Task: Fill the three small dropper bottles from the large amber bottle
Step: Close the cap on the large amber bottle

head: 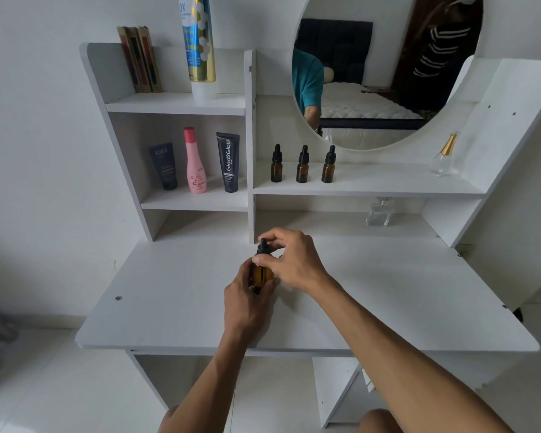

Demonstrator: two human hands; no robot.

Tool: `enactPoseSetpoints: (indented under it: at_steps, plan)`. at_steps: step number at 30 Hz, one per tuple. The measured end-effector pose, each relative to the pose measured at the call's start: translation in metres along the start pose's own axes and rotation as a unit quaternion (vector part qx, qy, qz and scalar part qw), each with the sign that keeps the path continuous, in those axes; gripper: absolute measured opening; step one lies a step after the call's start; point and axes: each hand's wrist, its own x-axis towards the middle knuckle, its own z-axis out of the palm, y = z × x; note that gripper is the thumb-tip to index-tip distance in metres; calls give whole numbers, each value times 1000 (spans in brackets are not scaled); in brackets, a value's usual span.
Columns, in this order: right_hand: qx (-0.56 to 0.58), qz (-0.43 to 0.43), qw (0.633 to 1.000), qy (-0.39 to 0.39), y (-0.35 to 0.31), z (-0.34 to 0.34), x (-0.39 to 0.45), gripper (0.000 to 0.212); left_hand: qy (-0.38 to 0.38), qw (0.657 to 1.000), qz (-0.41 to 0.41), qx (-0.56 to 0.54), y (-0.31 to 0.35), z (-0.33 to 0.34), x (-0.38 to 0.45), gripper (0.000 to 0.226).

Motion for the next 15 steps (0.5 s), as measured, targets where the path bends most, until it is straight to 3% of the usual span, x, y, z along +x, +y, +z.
enactPoseSetpoints:
  at_steps: [4, 6, 9, 12, 15]
  plan:
    - [17, -18, 1000, -8, 6, -1, -4, 47, -1, 1000, 1, -1, -2, 0, 1, 37]
    - [23, -1, 999, 37, 22, -6, -8, 47, 2, 1000, -3, 3, -5, 0, 2, 39]
    - [-90, 52, 990, 90, 59, -17, -13, 49, 10, 1000, -13, 10, -7, 1, 1, 38]
    - [-241, 118, 963, 36, 94, -28, -22, 54, 16, 999, -11, 30, -6, 3, 6, 41]
    - [-299, 148, 942, -32, 113, -29, -28, 56, 18, 998, -12, 51, -5, 5, 17, 47]
